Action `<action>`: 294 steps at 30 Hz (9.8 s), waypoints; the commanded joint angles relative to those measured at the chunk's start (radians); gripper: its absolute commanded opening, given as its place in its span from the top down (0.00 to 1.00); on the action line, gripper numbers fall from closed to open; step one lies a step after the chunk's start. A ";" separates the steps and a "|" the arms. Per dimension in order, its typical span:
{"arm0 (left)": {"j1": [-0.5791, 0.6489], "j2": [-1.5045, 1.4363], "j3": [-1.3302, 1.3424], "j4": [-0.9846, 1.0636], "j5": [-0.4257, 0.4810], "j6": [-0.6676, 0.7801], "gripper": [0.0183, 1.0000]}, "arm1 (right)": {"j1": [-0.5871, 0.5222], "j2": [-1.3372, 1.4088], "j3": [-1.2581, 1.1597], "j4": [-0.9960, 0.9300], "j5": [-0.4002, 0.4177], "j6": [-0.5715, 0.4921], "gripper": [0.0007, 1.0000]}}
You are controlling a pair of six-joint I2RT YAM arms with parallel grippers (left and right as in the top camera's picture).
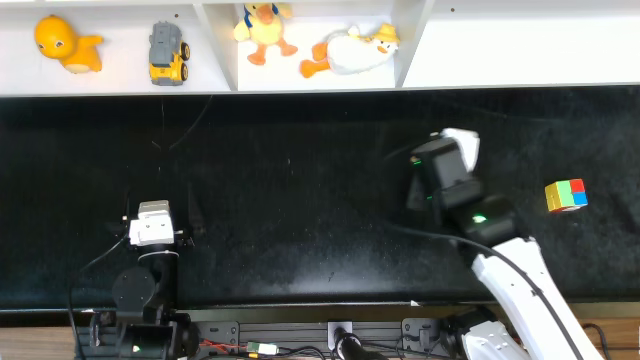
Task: Store Toys
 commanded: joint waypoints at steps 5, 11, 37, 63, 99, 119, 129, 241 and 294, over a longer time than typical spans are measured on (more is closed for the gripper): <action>-0.005 -0.012 -0.001 -0.003 0.006 0.015 0.00 | -0.188 -0.018 -0.003 0.125 -0.029 -0.261 0.96; -0.005 -0.012 -0.001 -0.003 0.006 0.015 0.00 | -0.239 0.029 0.021 0.252 -0.039 -0.384 0.96; -0.005 -0.012 -0.001 -0.003 0.006 0.015 0.00 | -0.240 0.549 0.421 0.457 -0.118 -0.531 0.96; -0.005 -0.012 -0.001 -0.003 0.006 0.015 0.00 | -0.241 0.726 0.423 0.641 -0.178 -0.562 0.93; -0.005 -0.012 -0.001 -0.003 0.006 0.015 0.00 | -0.298 0.594 0.423 0.363 -0.212 -0.480 0.01; -0.005 -0.012 -0.001 -0.003 0.006 0.015 0.00 | -0.275 0.183 0.118 0.185 -0.211 -0.476 0.01; -0.005 -0.012 -0.001 -0.003 0.006 0.015 0.00 | -0.325 -0.061 -0.051 0.074 -0.212 -0.404 0.00; -0.005 -0.012 -0.001 -0.003 0.006 0.015 0.00 | -1.491 0.325 0.263 -0.093 -0.674 -1.788 0.00; -0.005 -0.012 -0.001 -0.003 0.006 0.015 0.00 | -1.228 0.356 0.182 0.098 -0.620 -1.376 0.01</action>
